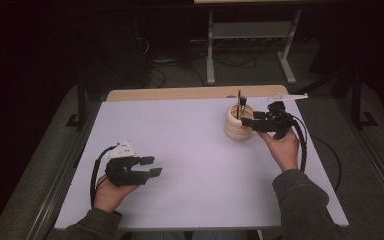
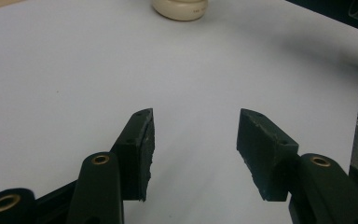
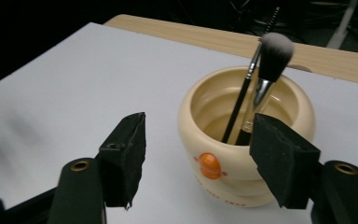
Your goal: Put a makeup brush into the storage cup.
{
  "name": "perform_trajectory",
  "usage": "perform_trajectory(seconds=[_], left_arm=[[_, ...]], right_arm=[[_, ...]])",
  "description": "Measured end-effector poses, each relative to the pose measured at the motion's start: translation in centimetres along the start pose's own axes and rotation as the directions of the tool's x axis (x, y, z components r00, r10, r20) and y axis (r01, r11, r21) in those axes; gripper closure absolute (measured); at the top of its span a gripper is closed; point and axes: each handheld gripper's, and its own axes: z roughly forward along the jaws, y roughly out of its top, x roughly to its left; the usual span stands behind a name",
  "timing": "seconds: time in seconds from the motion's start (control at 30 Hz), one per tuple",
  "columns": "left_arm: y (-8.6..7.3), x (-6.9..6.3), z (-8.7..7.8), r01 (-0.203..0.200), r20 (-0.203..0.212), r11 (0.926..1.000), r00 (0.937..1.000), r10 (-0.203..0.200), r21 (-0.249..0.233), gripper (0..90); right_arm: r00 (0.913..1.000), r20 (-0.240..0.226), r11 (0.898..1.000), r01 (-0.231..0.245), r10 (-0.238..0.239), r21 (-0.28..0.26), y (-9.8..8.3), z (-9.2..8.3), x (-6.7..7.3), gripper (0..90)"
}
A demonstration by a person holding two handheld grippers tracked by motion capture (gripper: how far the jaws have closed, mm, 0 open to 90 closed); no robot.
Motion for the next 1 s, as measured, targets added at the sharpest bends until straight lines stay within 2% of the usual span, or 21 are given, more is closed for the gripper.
perform_trajectory(seconds=[0.13, 0.33, 0.43, 0.5, 0.57, 0.67, 0.77, 0.93, 1.0], left_arm=[[-0.1, 0.1, 0.0, 0.008, -0.003, 1.0, 1.0, -0.008, 0.003, 44.4], [-0.1, 0.3, 0.0, -0.007, -0.01, 0.9999, 0.9999, 0.007, 0.011, 41.7], [-0.2, 0.3, 0.1, 0.012, -0.012, 0.9998, 0.9999, -0.012, 0.014, 40.2], [-0.2, 0.4, 0.1, 0.008, -0.013, 0.9998, 0.9999, -0.008, 0.016, 39.3], [-0.1, 0.2, 0.1, 0.017, -0.011, 0.9998, 0.9998, -0.017, 0.005, 38.8], [-0.1, 0.2, 0.0, 0.004, -0.014, 1.0, 0.9999, -0.004, 0.007, 37.7], [-0.1, 0.2, 0.0, 0.017, -0.016, 0.9999, 0.9997, -0.017, 0.0, 36.4], [0.0, 0.3, -0.1, -0.001, -0.024, 1.0, 0.9997, 0.001, -0.002, 34.5], [0.0, 0.3, -0.2, 0.011, -0.026, 0.9999, 0.9996, -0.011, -0.011, 33.3]], right_arm=[[1.0, 0.0, 1.0, 0.006, -0.006, -0.001, -0.3, -0.2, 0.4, 33.2], [1.0, 0.0, 1.0, 0.006, -0.006, -0.002, -0.7, -0.7, 0.5, 32.0], [0.9999, 0.006, 1.0, 0.011, -0.011, -0.011, -0.9, -0.9, 0.6, 31.6], [0.9998, 0.008, 1.0, 0.017, -0.017, -0.014, -1.0, -1.0, 0.6, 31.3], [0.9998, 0.006, 1.0, 0.018, -0.018, -0.019, -1.2, -1.1, 0.7, 31.0], [0.9998, 0.003, 1.0, 0.022, -0.022, -0.02, -1.4, -1.1, 0.7, 30.7], [0.9996, 0.001, 0.999, 0.028, -0.028, -0.021, -1.6, -1.2, 0.9, 30.3], [0.9991, 0.001, 0.999, 0.042, -0.042, -0.022, -1.9, -1.5, 1.3, 29.6], [0.9992, -0.002, 0.999, 0.04, -0.04, -0.025, -2.2, -1.6, 1.5, 29.6]])
